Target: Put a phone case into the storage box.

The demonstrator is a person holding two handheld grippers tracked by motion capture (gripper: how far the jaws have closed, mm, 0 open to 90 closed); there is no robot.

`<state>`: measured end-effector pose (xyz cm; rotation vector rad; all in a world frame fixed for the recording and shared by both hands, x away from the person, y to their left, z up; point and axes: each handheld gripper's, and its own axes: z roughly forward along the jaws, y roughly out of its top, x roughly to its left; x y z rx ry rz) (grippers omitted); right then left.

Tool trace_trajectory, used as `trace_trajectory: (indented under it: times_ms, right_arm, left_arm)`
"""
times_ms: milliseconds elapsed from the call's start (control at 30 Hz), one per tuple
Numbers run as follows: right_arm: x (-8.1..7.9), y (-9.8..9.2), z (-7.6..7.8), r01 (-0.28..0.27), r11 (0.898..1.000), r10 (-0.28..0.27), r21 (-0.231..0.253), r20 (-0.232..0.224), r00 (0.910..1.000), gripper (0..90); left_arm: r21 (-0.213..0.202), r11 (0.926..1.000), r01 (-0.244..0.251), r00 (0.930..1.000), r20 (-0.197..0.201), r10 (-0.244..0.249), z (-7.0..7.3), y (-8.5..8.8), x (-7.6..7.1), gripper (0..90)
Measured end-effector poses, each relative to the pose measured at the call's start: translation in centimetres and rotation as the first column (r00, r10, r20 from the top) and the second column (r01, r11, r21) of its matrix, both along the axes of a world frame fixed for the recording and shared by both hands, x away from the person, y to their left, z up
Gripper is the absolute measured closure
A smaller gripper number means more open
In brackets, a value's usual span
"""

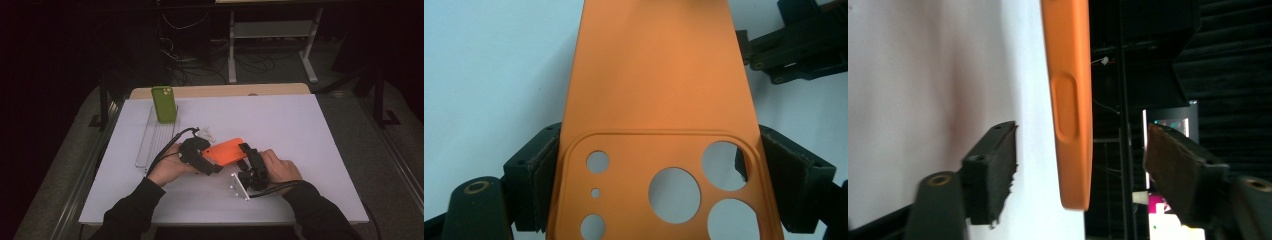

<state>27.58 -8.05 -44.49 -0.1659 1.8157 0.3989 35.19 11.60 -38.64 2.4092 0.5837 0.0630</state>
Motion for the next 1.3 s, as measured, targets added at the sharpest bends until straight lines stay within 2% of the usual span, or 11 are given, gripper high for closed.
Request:
trace_trajectory:
  times_ms: [100, 133, 200, 300, 367, 633, 933, 1100, 1200, 1233, 1300]
  right_arm:
    - [-0.3, 0.2, 0.0, -0.018, 1.000, 0.018, -0.003, 0.009, 0.9998, 36.7]
    - [-0.4, 0.4, 0.0, -0.022, 1.000, 0.023, -0.005, 0.010, 0.9997, 39.8]
    - [-0.6, 0.6, 0.1, -0.029, 1.000, 0.029, -0.005, 0.020, 0.9994, 44.7]
    - [-0.7, 0.7, 0.1, -0.034, 0.999, 0.035, -0.013, 0.031, 0.9989, 51.9]
    - [-0.8, 0.8, 0.0, -0.043, 0.999, 0.044, -0.019, 0.037, 0.9984, 57.9]
    - [-1.1, 1.0, 0.1, -0.048, 0.998, 0.049, -0.042, 0.028, 0.9984, 74.0]
    - [-1.3, 1.0, 0.0, -0.031, 0.997, 0.035, -0.065, 0.057, 0.9978, 80.9]
    - [-1.4, 1.0, 0.1, -0.034, 0.998, 0.038, -0.050, 0.090, 0.9952, 82.1]
    - [-1.4, 1.0, 0.3, -0.036, 0.999, 0.039, -0.036, 0.080, 0.9960, 82.8]
    - [-1.4, 1.0, 0.3, -0.037, 0.999, 0.040, -0.040, 0.077, 0.9963, 82.9]
    - [-1.4, 1.0, 0.3, -0.036, 0.999, 0.039, -0.040, 0.073, 0.9966, 82.8]
  left_arm:
    - [-0.005, 1.0000, 0.003, 1.0000, 0.004, -0.003, 0.0, -0.1, 0.0, 15.8]
    - [-0.023, 0.9996, -0.014, 0.9999, -0.001, 0.014, -0.1, -0.3, -0.1, 15.8]
    - [-0.002, 1.0000, 0.007, 1.0000, 0.001, -0.007, 0.0, -0.2, -0.1, 15.8]
    - [-0.022, 0.9997, -0.009, 0.9999, -0.005, 0.009, -0.1, -0.4, -0.3, 15.8]
    - [-0.004, 1.0000, 0.008, 1.0000, 0.002, -0.008, -0.1, -0.4, -0.2, 15.8]
    - [-0.025, 0.9997, -0.001, 1.0000, -0.007, 0.001, 0.0, -0.4, -0.2, 15.7]
    - [-0.033, 0.9993, 0.018, 0.9998, -0.005, -0.018, 0.0, -0.3, 0.0, 15.1]
    - [-0.081, 0.9967, 0.000, 0.9995, -0.032, -0.002, -0.3, -0.2, -0.1, 14.8]
    - [-0.059, 0.9979, 0.024, 0.9996, -0.014, -0.025, -0.3, -0.2, -0.2, 13.1]
    - [-0.081, 0.9967, 0.005, 0.9998, -0.021, -0.007, -0.4, -0.3, -0.3, 12.3]
    - [-0.084, 0.9965, 0.006, 0.9997, -0.022, -0.008, -0.4, -0.4, -0.3, 7.9]
